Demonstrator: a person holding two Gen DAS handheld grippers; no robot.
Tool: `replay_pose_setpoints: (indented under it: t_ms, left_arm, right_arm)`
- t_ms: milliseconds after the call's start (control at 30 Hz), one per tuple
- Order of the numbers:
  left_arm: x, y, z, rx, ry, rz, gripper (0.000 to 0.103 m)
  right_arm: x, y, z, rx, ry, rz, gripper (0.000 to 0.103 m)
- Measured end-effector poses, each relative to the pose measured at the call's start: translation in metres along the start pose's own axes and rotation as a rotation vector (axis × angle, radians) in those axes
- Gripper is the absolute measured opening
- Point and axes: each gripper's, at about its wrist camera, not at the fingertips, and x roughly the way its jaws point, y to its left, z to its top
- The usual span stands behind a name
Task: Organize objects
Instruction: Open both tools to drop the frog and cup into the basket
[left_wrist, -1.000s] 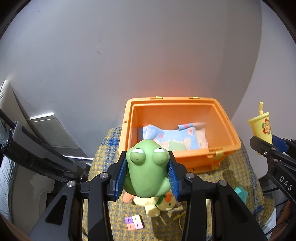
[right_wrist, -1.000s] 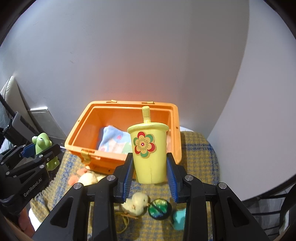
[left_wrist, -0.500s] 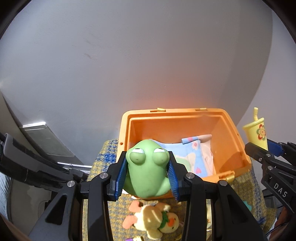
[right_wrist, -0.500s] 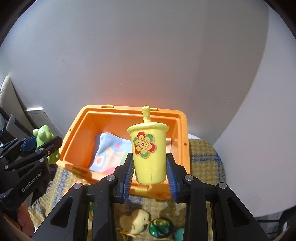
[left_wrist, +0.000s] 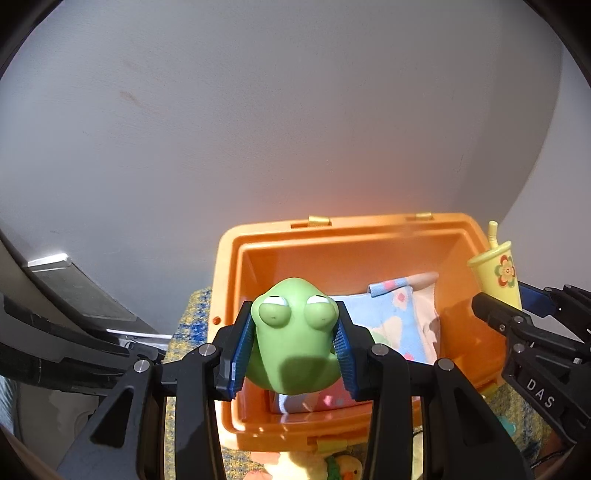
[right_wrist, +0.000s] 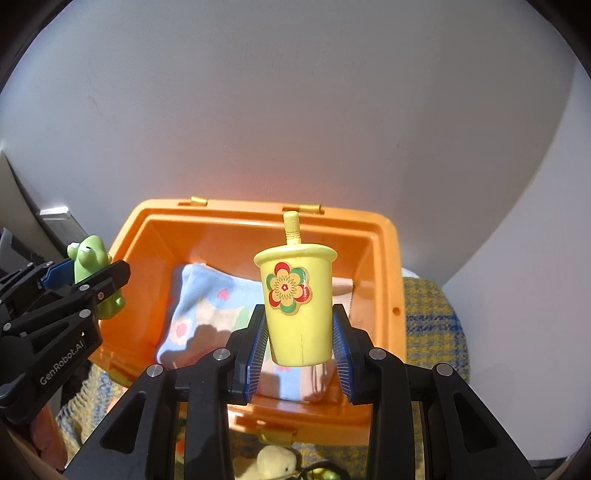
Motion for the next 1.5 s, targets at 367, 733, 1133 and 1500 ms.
replay_pose_setpoints:
  t_ms: [367, 733, 1133, 1500]
  left_arm:
    - [0.012, 0.002, -0.001, -0.003, -0.018, 0.055, 0.084]
    - [0.002, 0.006, -0.003, -0.043, -0.026, 0.139, 0.091]
    - [-0.041, 0.005, -0.023, -0.061, -0.057, 0.155, 0.091]
    - [-0.085, -0.005, -0.065, -0.096, -0.072, 0.149, 0.091]
  right_arm:
    - [0.005, 0.0, 0.0, -0.03, -0.016, -0.025, 0.059]
    - [0.001, 0.0, -0.001, -0.017, -0.035, -0.047, 0.087]
    - [-0.04, 0.002, -0.016, -0.003, -0.077, -0.063, 0.088]
    - [-0.078, -0.002, -0.054, 0.007, -0.074, -0.077, 0.089]
